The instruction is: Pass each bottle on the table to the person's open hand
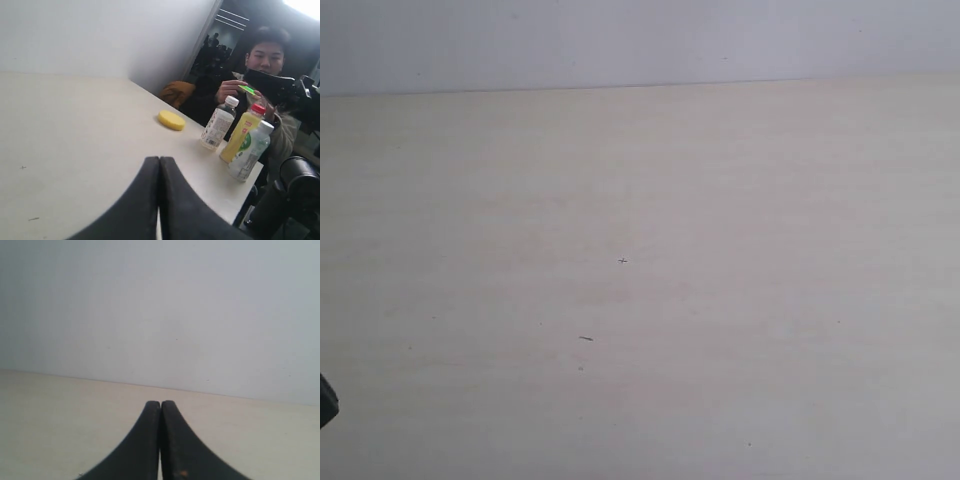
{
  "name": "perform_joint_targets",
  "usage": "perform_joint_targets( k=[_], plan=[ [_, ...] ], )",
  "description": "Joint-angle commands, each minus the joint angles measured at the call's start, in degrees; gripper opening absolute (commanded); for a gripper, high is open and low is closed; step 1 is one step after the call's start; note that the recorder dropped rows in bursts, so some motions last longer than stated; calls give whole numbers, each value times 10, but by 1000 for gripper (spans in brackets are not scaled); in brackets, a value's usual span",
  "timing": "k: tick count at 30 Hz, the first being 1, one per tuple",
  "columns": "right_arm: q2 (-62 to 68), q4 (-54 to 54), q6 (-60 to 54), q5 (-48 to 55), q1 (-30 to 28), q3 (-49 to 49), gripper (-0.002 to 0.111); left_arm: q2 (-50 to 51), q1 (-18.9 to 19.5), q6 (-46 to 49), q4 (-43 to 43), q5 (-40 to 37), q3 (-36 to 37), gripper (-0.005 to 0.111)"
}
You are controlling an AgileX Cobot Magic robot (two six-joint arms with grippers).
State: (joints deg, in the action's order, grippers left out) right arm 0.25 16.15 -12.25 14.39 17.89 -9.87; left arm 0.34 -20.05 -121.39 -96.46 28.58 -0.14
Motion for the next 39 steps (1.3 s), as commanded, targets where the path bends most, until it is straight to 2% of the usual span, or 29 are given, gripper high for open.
perform_joint_targets(
  k=[1, 5, 9, 13, 18, 23, 25, 30, 39],
  plan=[
    [-2, 0, 0, -3, 2, 2, 0, -3, 2, -4, 52, -35, 1, 0],
    [-2, 0, 0, -3, 2, 2, 0, -3, 2, -4, 137, -107, 1, 0],
    [-2, 0, 0, -3, 2, 2, 0, -3, 2, -4, 146, -157, 1, 0],
    [-2, 0, 0, -3, 2, 2, 0, -3, 2, -4, 158, -151, 1, 0],
    [-2, 0, 0, -3, 2, 2, 0, -3, 2, -4, 180, -101, 1, 0],
    [-2, 0, 0, -3, 2, 2, 0, -3, 2, -3, 181, -116, 1, 0],
    [-2, 0, 0, -3, 2, 2, 0, -3, 2, 23, 178, -135, 1, 0],
    [-2, 0, 0, -3, 2, 2, 0, -3, 2, 183, 159, -146, 1, 0],
    [-2, 0, 0, -3, 2, 2, 0, -3, 2, 197, 99, -111, 1, 0]
  ],
)
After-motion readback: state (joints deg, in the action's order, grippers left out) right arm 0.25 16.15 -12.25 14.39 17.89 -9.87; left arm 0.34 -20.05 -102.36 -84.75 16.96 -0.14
